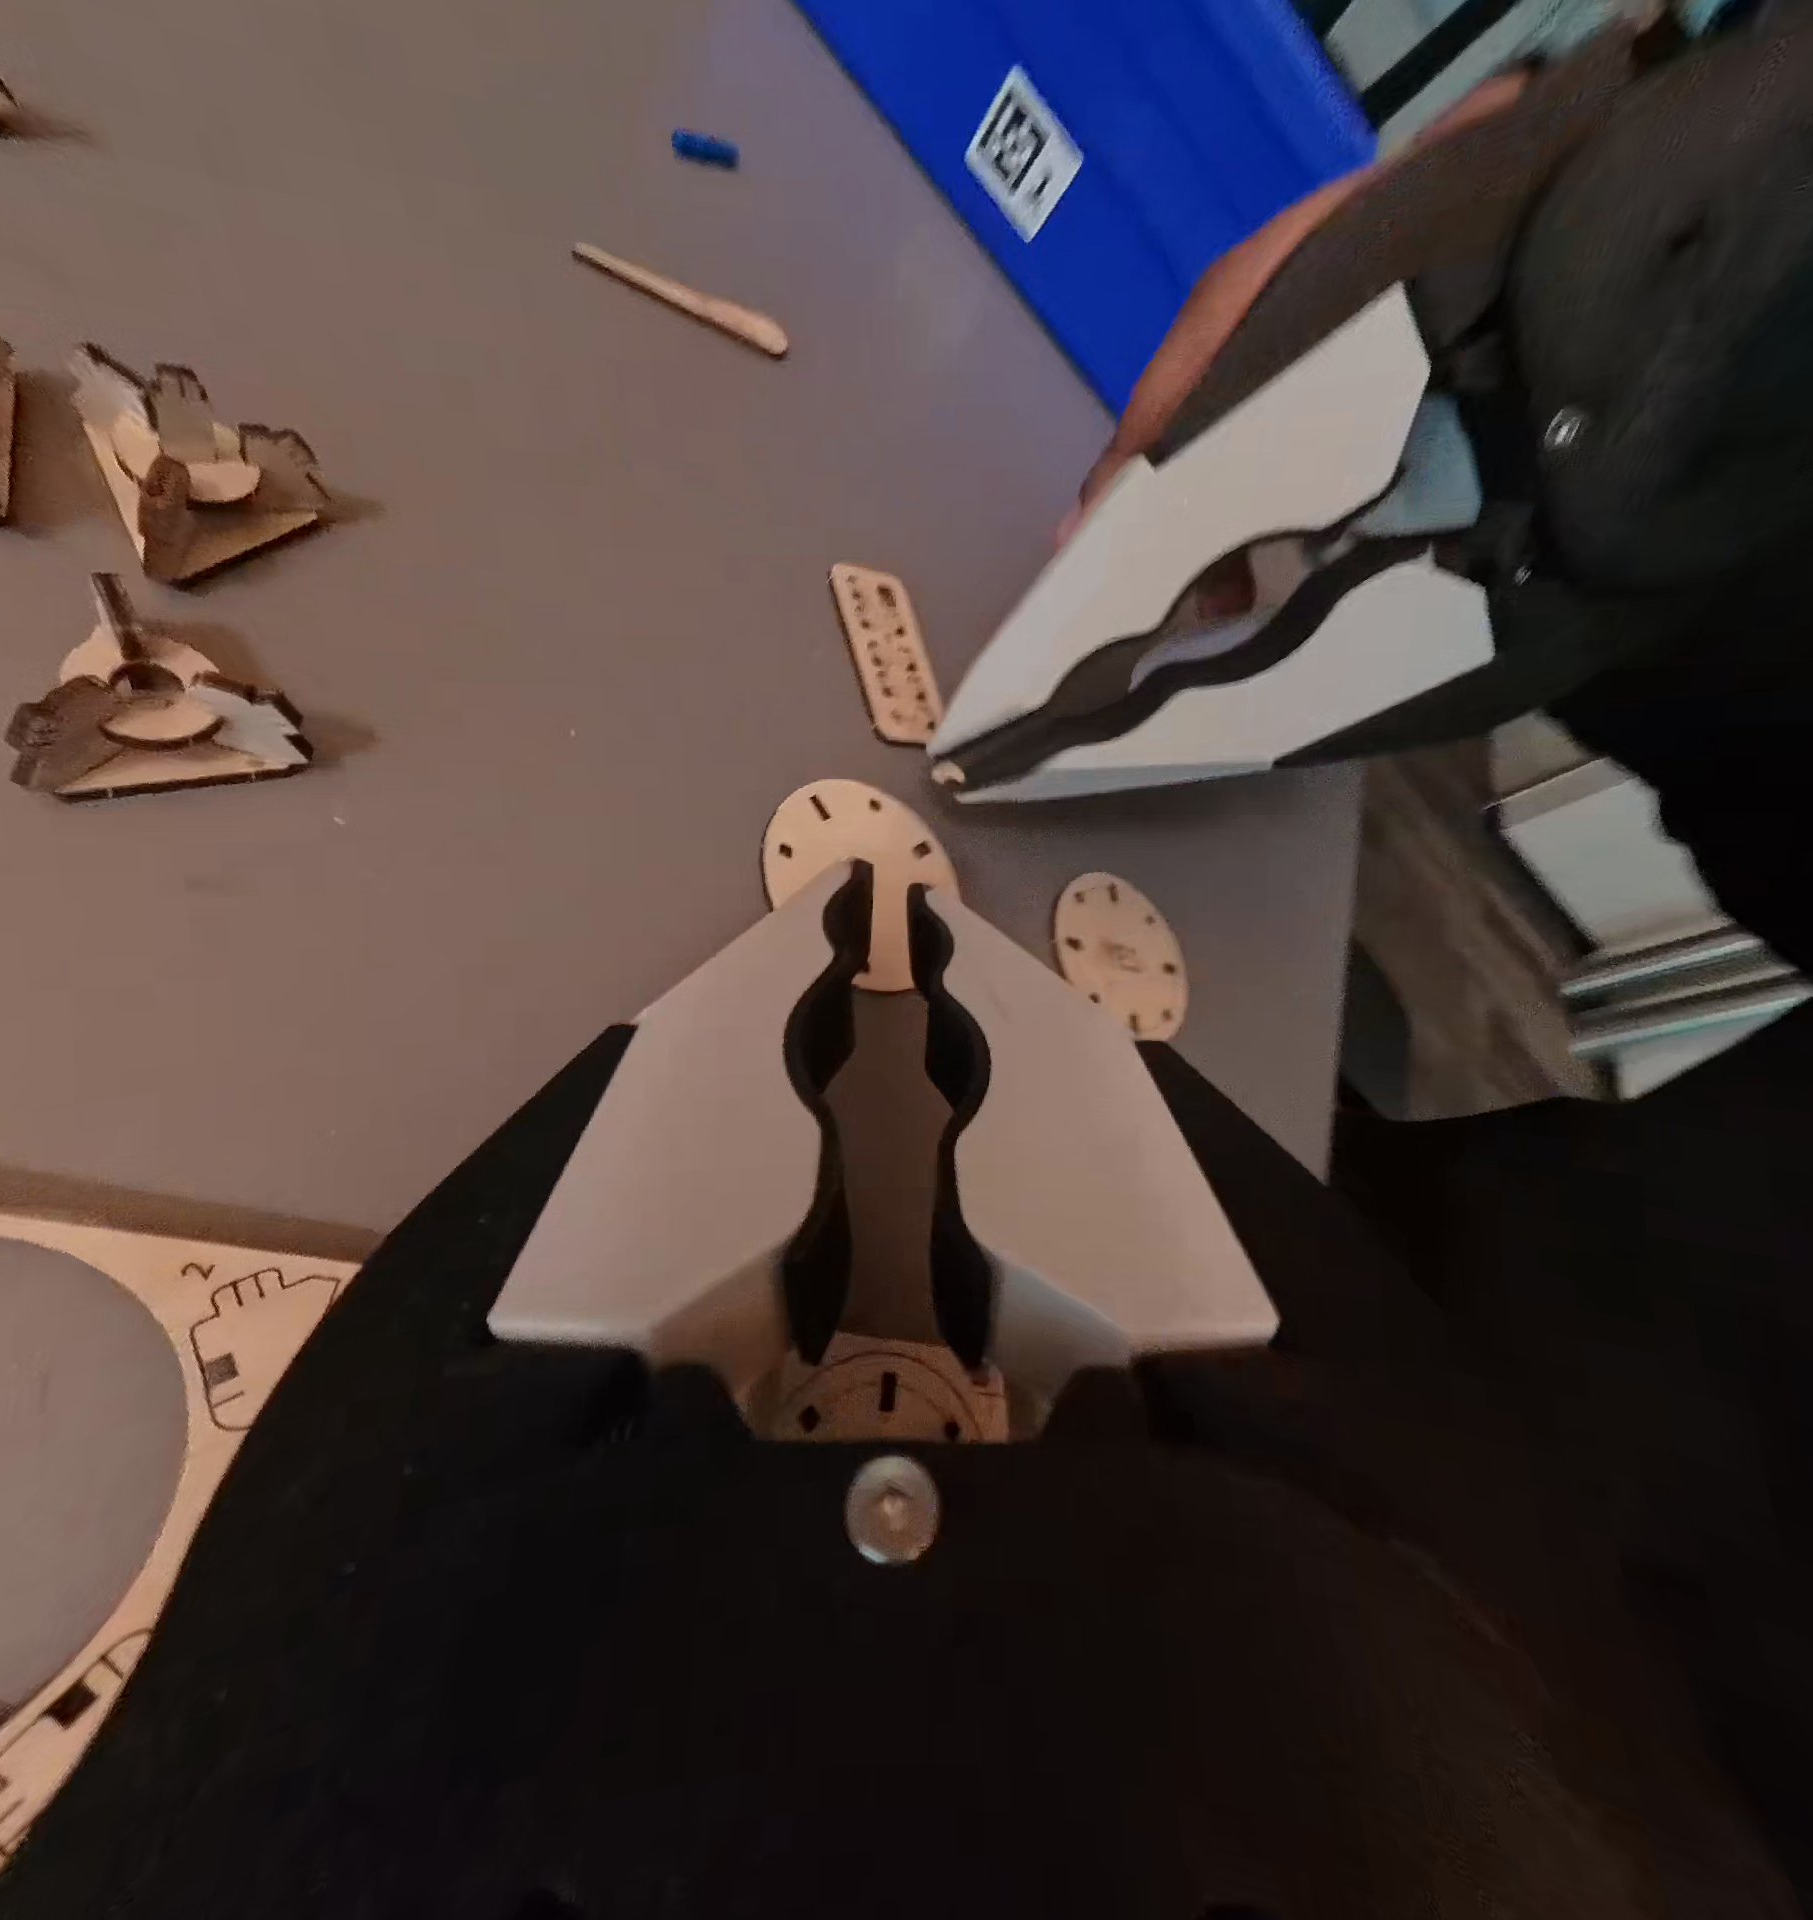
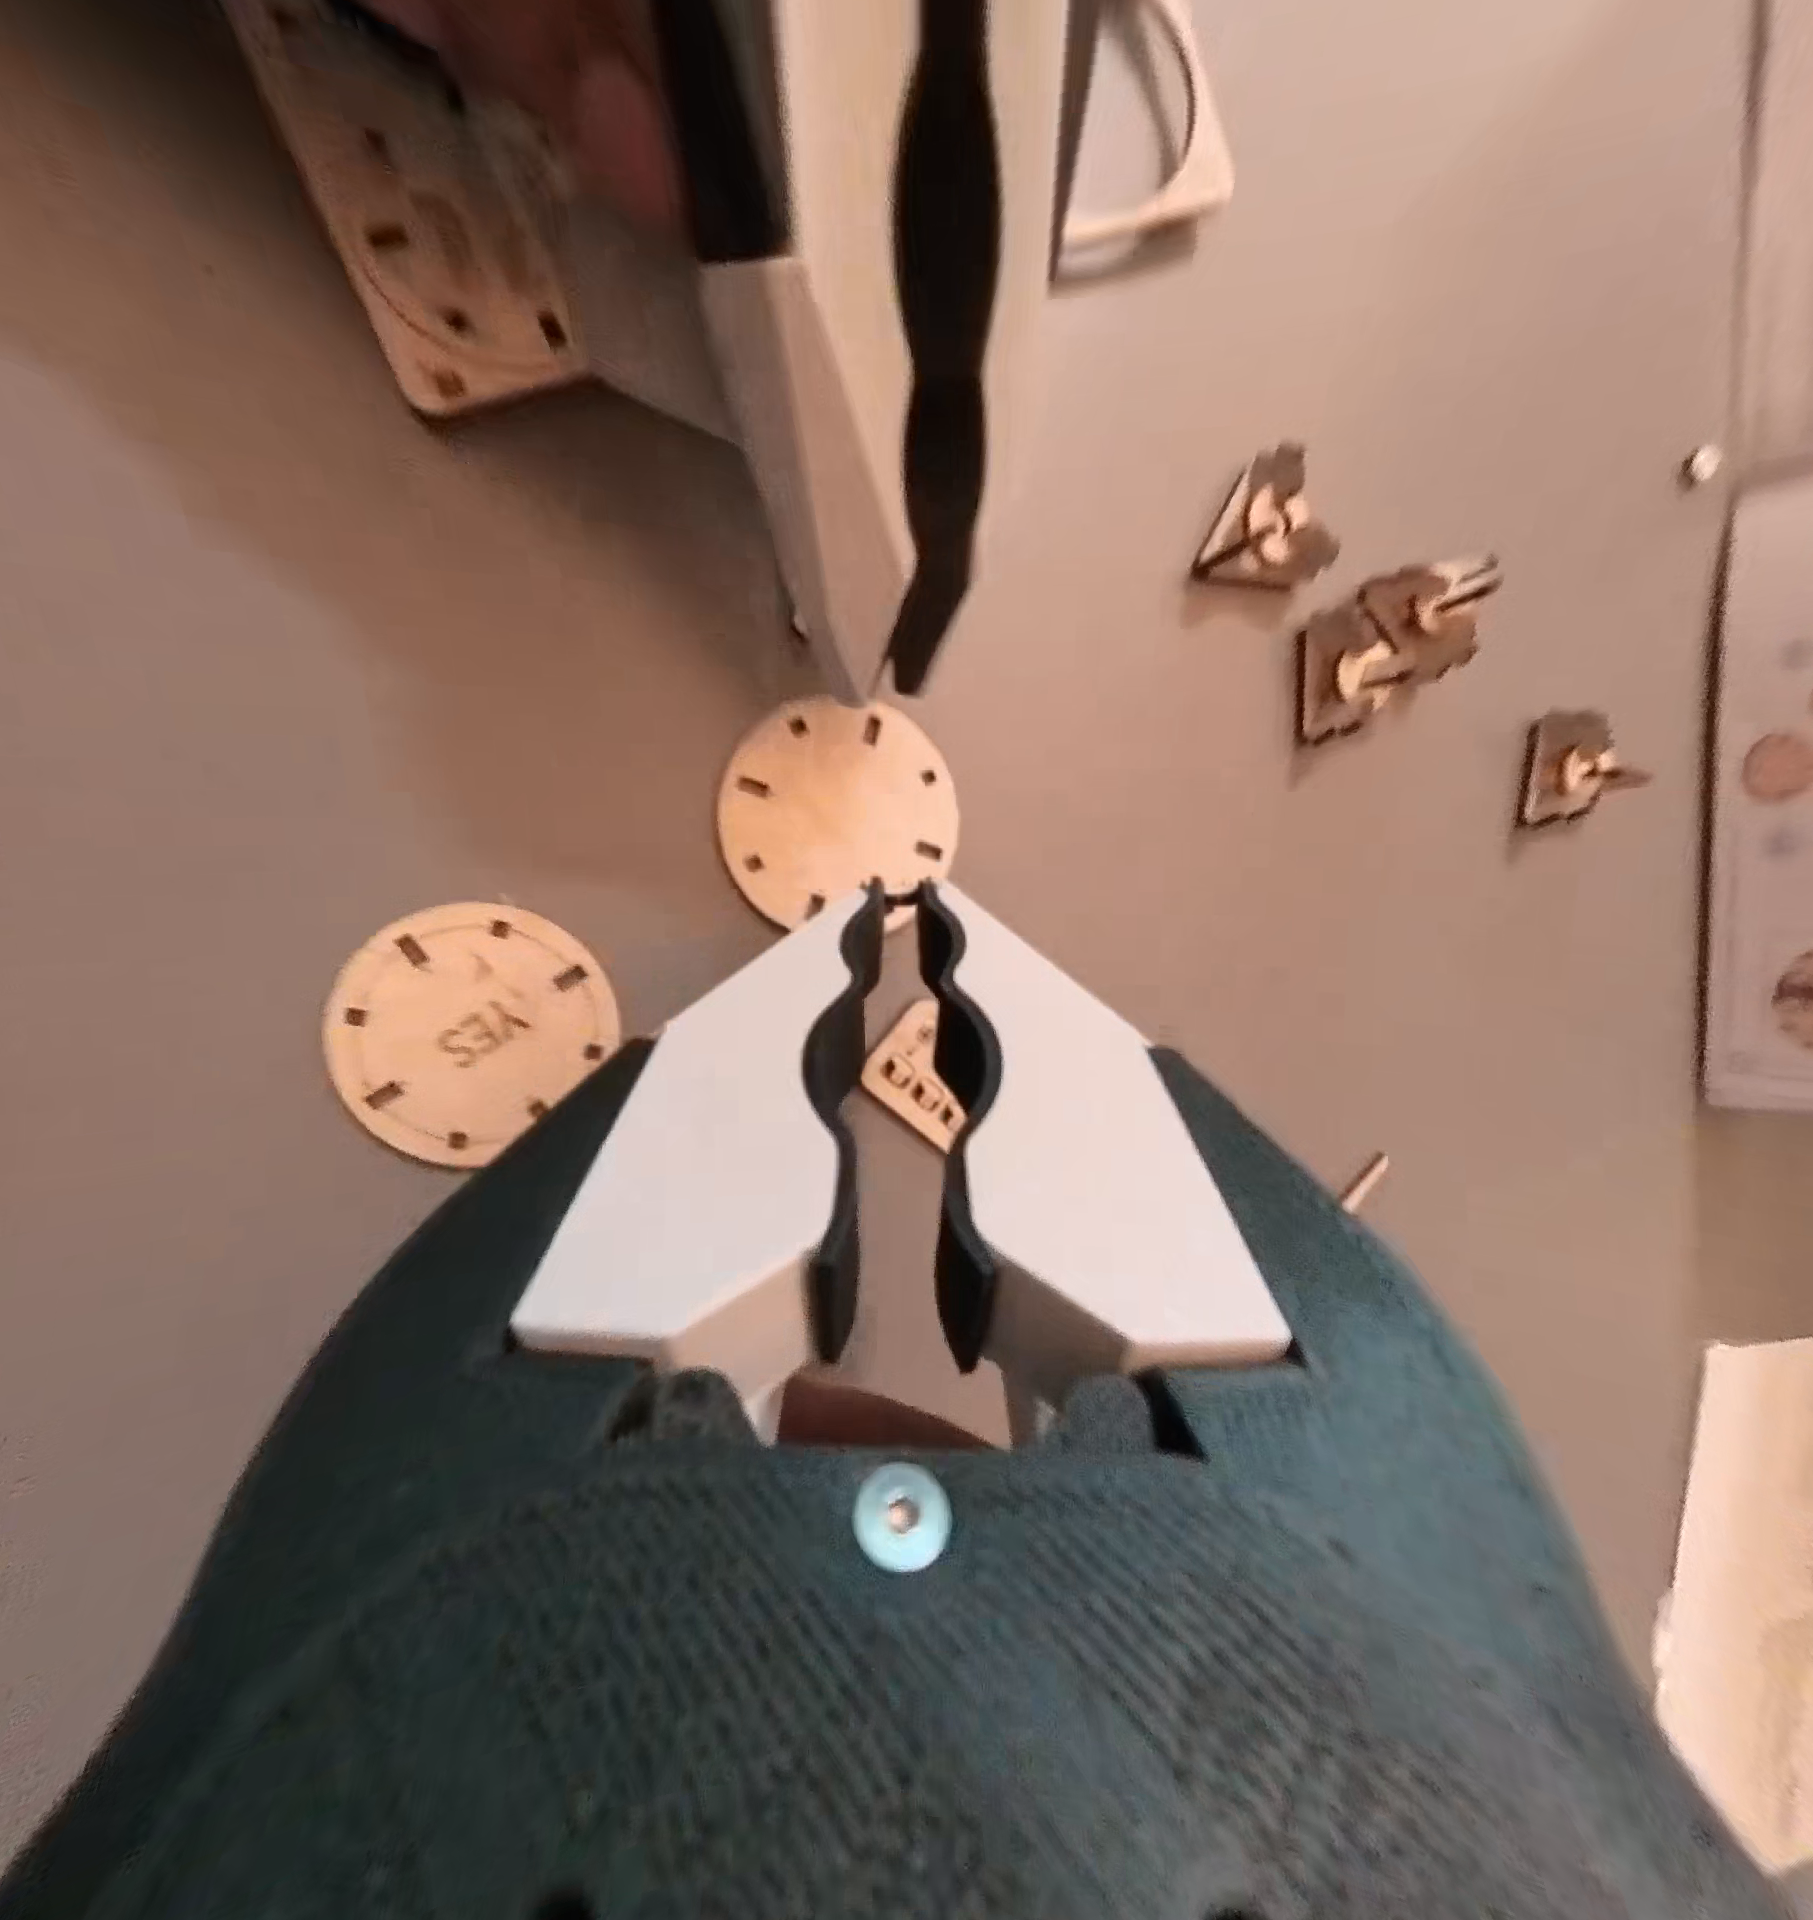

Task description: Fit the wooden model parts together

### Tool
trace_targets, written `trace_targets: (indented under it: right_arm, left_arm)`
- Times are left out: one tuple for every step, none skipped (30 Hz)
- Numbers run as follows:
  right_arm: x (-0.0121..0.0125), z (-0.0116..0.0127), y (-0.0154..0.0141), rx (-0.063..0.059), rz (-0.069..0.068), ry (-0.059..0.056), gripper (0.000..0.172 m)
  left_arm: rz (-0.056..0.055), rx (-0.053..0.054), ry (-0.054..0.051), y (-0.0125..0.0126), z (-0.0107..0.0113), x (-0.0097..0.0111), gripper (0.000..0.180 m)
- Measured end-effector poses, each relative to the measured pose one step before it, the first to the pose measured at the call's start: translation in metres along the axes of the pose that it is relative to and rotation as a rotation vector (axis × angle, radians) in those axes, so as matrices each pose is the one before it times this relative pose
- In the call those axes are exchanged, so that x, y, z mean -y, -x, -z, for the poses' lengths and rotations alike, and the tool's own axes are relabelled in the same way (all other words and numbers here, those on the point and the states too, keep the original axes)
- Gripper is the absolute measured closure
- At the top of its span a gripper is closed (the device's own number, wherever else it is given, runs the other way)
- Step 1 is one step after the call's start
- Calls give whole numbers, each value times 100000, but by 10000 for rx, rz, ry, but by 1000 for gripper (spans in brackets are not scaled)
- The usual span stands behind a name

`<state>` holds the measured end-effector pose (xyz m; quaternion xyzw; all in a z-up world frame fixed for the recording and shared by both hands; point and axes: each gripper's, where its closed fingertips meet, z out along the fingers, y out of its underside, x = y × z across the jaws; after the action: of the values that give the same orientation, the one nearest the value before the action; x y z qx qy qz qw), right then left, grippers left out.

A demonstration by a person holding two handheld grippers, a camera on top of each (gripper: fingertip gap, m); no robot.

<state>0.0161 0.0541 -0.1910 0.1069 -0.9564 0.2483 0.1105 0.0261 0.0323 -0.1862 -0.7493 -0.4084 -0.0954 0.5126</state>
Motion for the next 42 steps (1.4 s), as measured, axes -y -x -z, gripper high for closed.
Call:
trace_targets:
  right_arm:
    - [-415, -396, -96, 153, -63, 280, 167]
    - [-158, -264, 77, 224, -33, 150, 167]
    - [-26, -177, 241, 270, 40, 92, 167]
    - [-64, -165, 166, 182, 103, 142, 167]
    - [-202, -186, 136, 136, 201, 251, 167]
    - [-248, -179, 102, 91, 265, 299, 167]
    - [-217, -150, 31, 45, 255, 295, 167]
    - [-123, -106, 22, 38, 223, 234, 167]
    - [-3, -63, -22, 18, 181, 152, 167]
    - [22, -22, -5, 43, 144, 119, 167]
    - [-44, -23, -16, 53, 120, 144, 167]
    - [-119, -30, 2, 66, 124, 177, 167]
    - [-154, -15, -27, 38, 141, 175, 167]
    - [-137, -7, -81, 8, 150, 152, 167]
    - [-118, 5, -82, 17, 127, 128, 167]
    - [-68, 5, -58, 41, 104, 90, 167]
    - [26, 23, -38, 55, 81, 35, 167]
    - [103, 19, 27, 101, 66, -11, 167]
    - [107, -6, 84, 123, 56, -5, 167]
    - [44, -29, 42, 94, 55, 32, 167]
    - [10, -53, -5, 53, 68, 49, 167]
    - [2, -74, 22, 56, 70, 38, 167]
    - [12, -35, 20, 47, 41, 19, 167]
    - [-19, 8, -3, 45, 18, 26, 167]
    - [-53, 5, 16, 39, 2, 45, 167]
    - [-7, -12, 9, 18, 15, 16, 167]
    - [-11, 1, 15, 8, 23, 14, 167]
    - [-5, -4, 4, 9, 22, 27, 167]
    - [6, 7, -5, 12, 7, 36, 167]
    - [-1, -4, 6, 8, 13, 46, 167]
    - [-7, -5, 7, 4, 30, 56, 167]
    - [7, -5, -4, -7, 28, 56, 167]
    - [12, -11, 6, -13, 10, 62, 167]
    - [-10, -6, -6, -12, 6, 72, 167]
    - [-7, 4, 5, -10, -9, 70, 167]
    - [-8, -8, -7, -11, -5, 67, 167]
    - [-3, -10, 1, -14, -2, 61, 167]
    - [-6, 2, -1, -10, -14, 51, 167]
    - [-8, -10, -7, -2, -19, 36, 167]
    - [-5, 2, 5, -2, -10, 19, 167]
    - [0, -7, -6, -1, -17, 9, 167]
    - [-3, -2, -1, 3, -43, 5, 167]
  left_arm:
    - [-200, 366, 295, 346, -363, -436, 178]
    - [-190, 323, 272, 228, -314, -374, 179]
    - [-194, 195, 214, 16, -254, -247, 180]
    - [-171, 180, 183, 43, -219, -194, 180]
    - [-101, 163, 226, 90, -262, -238, 180]
    - [-42, 123, 273, 96, -301, -300, 180]
    - [-35, -54, 99, -135, -177, -49, 180]
    - [-2, 6, 3, -8, -63, 62, 180]
    - [-2, -22, 26, -22, -28, -2, 180]
    - [25, -32, 9, -4, 0, -14, 180]
    - [52, -48, -5, -1, 12, -15, 180]
    - [52, -46, -2, -3, -2, -7, 180]
    - [41, -42, -2, -1, 7, -7, 180]
    - [38, -40, 1, -7, -6, -4, 180]
    - [37, -37, -1, -7, -1, 5, 180]
    - [34, -33, -1, 1, -1, 5, 180]
    - [30, -30, -1, 0, 2, -1, 180]
    - [29, -27, -2, -11, 2, 2, 180]
    - [22, -20, -1, 3, 3, 2, 180]
    - [18, -16, -1, -6, 4, 4, 180]
    - [12, -13, -4, -2, -6, 11, 180]
    - [17, -15, -2, 1, -3, -1, 180]
    - [28, -25, -1, -1, 1, 8, 180]
    - [29, -26, -3, 0, 4, -5, 180]
    - [22, -20, -3, -7, 1, 13, 180]
    - [10, -7, -1, 6, 6, -3, 180]
    - [-6, 6, -1, 1, -6, -3, 180]
    - [-5, 5, 0, -6, 0, 2, 180]
    - [1, -1, -1, -2, 0, 1, 180]
    - [8, -8, -1, -4, 5, 5, 180]
    - [11, -11, 0, 7, 5, 3, 180]
    - [6, -6, 0, -2, -8, 1, 180]
    - [6, -3, -1, -3, 7, -2, 180]
    - [4, -1, -2, 2, 6, 0, 180]
    - [-6, 6, 0, -4, 0, 2, 180]
    - [-4, 6, -1, -1, -6, -4, 180]
    - [2, 0, -1, -1, -1, 2, 180]
    - [8, -4, -1, 1, 5, 6, 180]
    - [9, -6, -1, 3, -1, -1, 180]
    - [12, -4, -2, -3, 1, -7, 180]
    - [18, -3, -5, 0, 6, -4, 180]
    - [10, 0, -3, 3, 0, -5, 180]
